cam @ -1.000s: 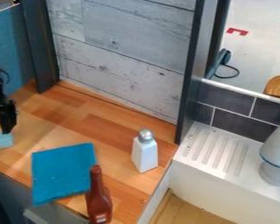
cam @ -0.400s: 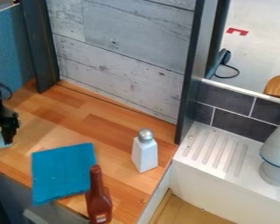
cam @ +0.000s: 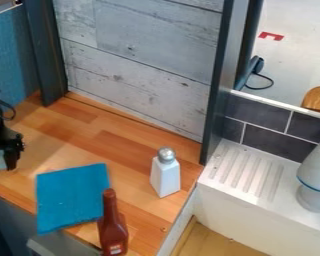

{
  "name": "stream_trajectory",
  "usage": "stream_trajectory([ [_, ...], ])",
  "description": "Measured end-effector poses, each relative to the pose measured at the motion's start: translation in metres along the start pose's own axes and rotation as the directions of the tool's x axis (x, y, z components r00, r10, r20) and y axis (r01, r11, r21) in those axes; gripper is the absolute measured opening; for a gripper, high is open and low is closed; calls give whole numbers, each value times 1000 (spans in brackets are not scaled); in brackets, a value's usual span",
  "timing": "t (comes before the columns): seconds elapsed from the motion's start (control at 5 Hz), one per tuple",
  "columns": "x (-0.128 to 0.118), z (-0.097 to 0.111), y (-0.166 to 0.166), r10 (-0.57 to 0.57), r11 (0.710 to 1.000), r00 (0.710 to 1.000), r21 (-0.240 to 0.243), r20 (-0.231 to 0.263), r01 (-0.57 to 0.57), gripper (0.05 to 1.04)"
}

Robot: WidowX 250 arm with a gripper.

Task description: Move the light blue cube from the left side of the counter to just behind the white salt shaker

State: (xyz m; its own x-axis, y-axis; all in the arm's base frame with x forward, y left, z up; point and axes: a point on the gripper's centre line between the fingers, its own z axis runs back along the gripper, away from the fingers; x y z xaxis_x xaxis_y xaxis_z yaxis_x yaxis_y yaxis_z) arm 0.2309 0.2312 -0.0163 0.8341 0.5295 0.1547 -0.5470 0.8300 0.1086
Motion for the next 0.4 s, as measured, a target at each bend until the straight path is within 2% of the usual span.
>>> stream_trajectory([
  [0.2, -1, -2, -1, 1, 1000, 1000, -6, 9, -1, 693],
  [0.4, -5, -3, -3, -9, 1000, 1000, -12, 10, 9, 527],
])
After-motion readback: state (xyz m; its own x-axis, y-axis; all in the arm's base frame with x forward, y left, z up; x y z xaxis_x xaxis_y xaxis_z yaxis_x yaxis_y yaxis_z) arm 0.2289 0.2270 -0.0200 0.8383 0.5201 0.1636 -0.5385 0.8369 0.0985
